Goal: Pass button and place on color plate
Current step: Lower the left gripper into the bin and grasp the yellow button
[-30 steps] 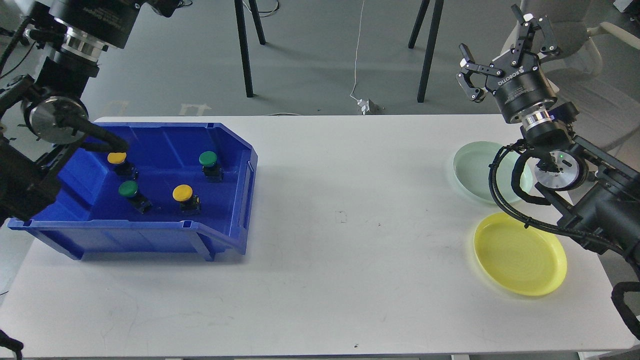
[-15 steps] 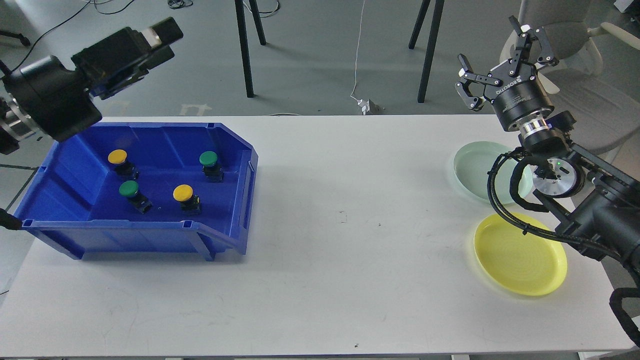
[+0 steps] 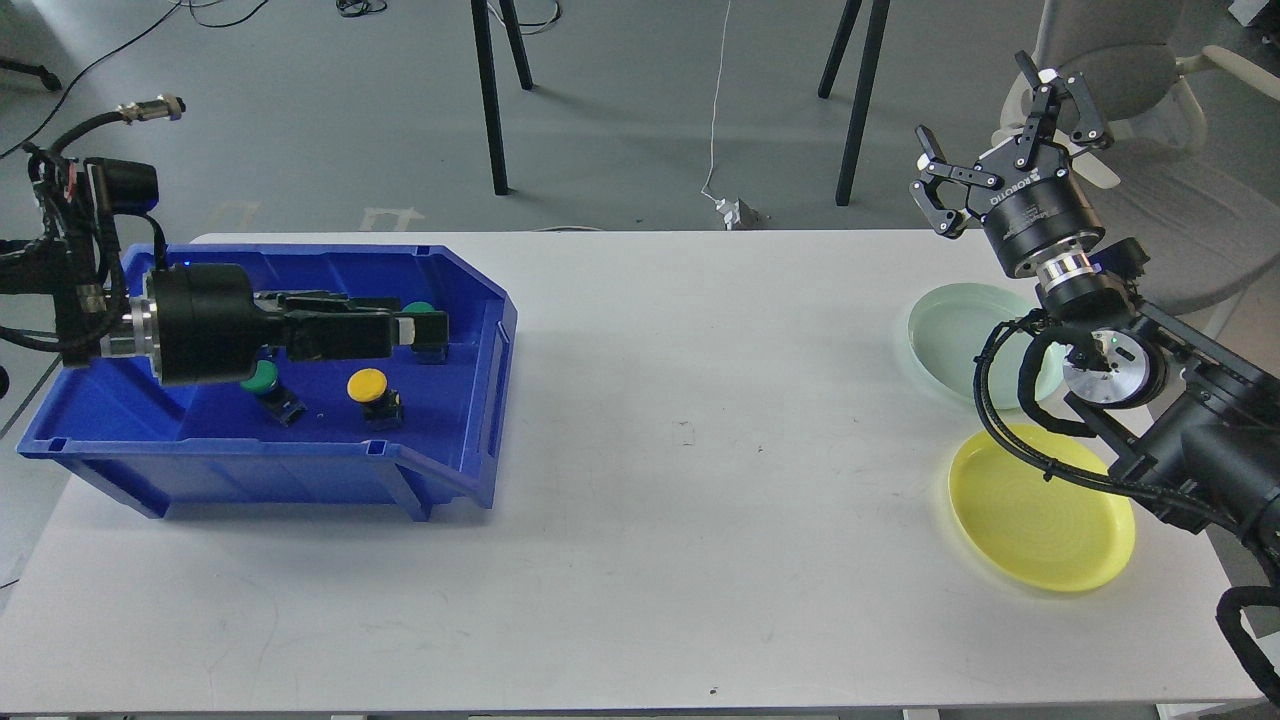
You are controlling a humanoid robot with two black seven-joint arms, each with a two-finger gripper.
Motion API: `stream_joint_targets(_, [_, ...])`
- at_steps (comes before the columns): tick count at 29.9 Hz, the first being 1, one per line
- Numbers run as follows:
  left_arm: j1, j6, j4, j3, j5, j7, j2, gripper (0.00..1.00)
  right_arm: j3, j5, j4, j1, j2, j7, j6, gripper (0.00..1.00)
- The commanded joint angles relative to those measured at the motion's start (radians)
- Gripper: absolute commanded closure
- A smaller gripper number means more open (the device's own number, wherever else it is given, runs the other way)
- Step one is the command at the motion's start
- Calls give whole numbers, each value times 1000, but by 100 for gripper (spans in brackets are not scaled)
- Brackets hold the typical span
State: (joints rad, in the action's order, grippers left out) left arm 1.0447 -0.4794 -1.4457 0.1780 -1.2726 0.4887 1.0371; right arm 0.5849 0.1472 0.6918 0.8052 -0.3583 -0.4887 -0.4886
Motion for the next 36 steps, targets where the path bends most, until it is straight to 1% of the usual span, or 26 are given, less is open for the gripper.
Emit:
stream_joint_targets(1, [64,-9,121,-66,-10,0,-98,0,3,0,-2,-7,-5,0,0,0])
stream_joint_targets(5, [152,-9,246,-228,-79,0,-221,0,4,0,-14,-17,-5,0,0,0])
stream_joint_targets(10, [173,-9,344,-324,-155,0,-284,0,4,0,-14,-20,-4,0,0,0])
stream_joint_targets(13, [172,-9,384,-334,-189,0,-311,0,4,0,-14,-20,-4,0,0,0])
stream_joint_targets(18, [178,-9,427,-334,-209,0,-316,0,4,0,-12,-27,-4,0,0,0])
stream_joint_targets(22, [167,-9,494,-341,-306,0,-339,0,6,0,-12,-34,-5,0,0,0])
stream_joint_targets(26, [159,-9,557,-341,-341,0,-348,0,6,0,-12,-40,-4,0,0,0])
stream_joint_targets(32, [132,-9,605,-342,-367,0,-377,0,4,0,-12,-40,-1,0,0,0])
stream_joint_targets(36, [114,-9,613,-341,-366,0,-387,0,3,0,-12,-40,-1,0,0,0])
